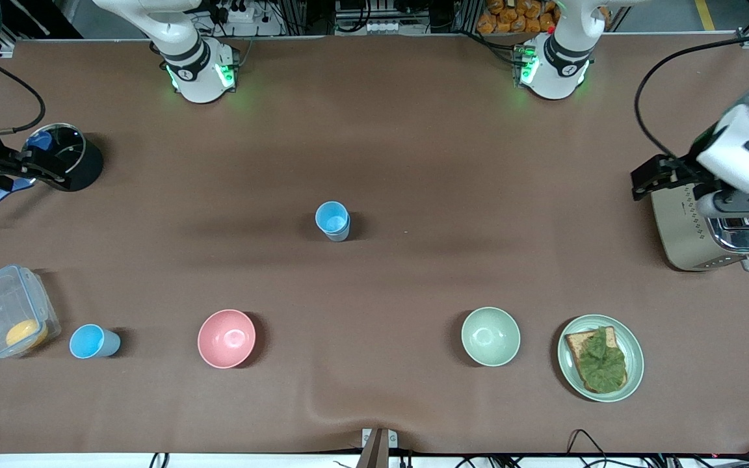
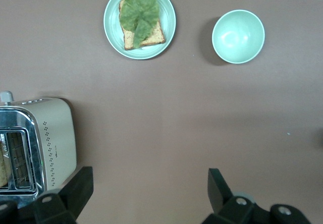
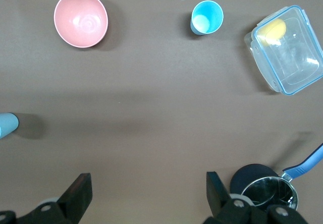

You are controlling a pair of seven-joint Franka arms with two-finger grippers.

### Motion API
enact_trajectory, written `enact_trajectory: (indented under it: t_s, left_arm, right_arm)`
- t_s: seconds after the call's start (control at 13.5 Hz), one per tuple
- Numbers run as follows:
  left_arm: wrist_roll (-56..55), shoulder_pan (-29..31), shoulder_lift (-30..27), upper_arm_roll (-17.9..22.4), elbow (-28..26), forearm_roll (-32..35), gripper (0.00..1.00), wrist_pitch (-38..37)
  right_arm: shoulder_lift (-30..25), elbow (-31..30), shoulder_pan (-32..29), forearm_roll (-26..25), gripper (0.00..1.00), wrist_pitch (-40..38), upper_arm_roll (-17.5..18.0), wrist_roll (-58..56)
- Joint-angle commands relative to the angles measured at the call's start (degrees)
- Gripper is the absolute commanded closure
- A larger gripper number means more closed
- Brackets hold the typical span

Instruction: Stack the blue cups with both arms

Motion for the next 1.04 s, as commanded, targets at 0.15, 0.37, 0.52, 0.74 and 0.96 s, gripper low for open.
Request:
enact_trajectory:
  t_s: [0.15,0.37,0.52,0.74,0.96]
  left_arm:
    - [2.8,1.6,-5.8,0.3,-5.2,-2.1,0.00,-1.0]
    - [3.7,3.5,-5.8,0.2,-4.4,-1.7,0.00,-1.1]
    - [3.7,3.6,-5.8,0.2,-4.1,-1.5,0.00,-1.2]
    - [3.8,3.6,-5.9,0.2,-4.0,-0.2,0.00,-2.1]
    - [3.7,3.6,-5.8,0.1,-3.3,-0.2,0.00,-4.3]
  right_arm:
    - [0.0,0.3,-0.8,-1.0,0.00,-0.4,0.7,0.1]
    - [0.0,0.4,-0.7,-1.0,0.00,-0.4,0.7,0.1]
    - [0.0,0.4,-0.8,-1.0,0.00,-0.4,0.7,0.1]
    - [0.0,0.4,-0.7,-1.0,0.00,-0.4,0.7,0.1]
    - [0.0,0.4,-0.6,-1.0,0.00,-0.4,0.7,0.2]
